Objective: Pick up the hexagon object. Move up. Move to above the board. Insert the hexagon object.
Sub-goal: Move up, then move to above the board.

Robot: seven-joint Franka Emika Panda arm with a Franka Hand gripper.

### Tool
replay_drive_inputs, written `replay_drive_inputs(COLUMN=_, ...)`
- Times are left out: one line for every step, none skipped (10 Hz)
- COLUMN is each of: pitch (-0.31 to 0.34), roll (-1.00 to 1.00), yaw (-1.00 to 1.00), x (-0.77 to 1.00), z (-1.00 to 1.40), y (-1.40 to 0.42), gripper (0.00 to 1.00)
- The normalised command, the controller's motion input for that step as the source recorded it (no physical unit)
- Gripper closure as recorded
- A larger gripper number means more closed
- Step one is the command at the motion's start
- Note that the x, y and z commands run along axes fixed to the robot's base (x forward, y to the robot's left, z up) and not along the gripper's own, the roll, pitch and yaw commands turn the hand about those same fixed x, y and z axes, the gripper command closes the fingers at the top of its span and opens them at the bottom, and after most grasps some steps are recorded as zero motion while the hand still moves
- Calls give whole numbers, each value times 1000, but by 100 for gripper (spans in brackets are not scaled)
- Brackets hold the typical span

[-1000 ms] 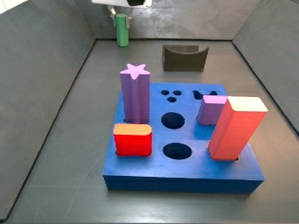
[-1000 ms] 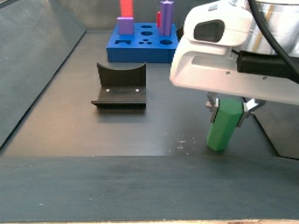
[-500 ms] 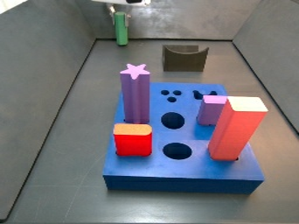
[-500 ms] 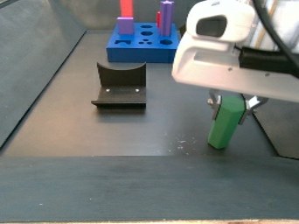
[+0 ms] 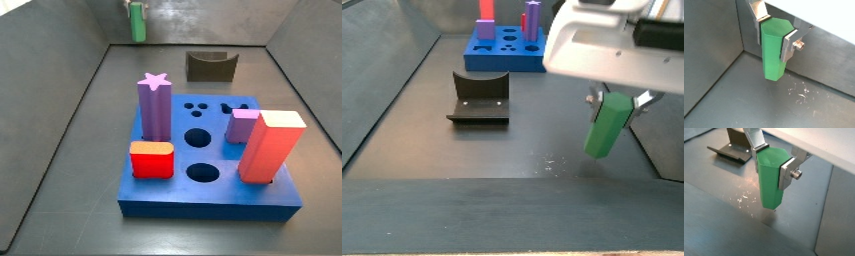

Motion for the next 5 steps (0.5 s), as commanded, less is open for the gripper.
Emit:
replay_drive_inputs(pitch=112, roll=83, yaw=20, x=-19, z=185, y=-3, gripper=100)
replay_drive_inputs(pitch=-104, roll=107, yaw=202, x=-34, z=1000, y=-48, gripper=100)
replay_drive_inputs(pitch=-108, roll=99, yaw=195, x=-34, z=1000, y=-48, gripper=100)
replay_drive_inputs(pitch=-62, roll=97, yaw=134, x=-45, z=1000, y=-48, gripper=100)
replay_drive_inputs(pitch=-15, roll=102, yaw=90, x=-49, z=1000, y=-46, gripper=100)
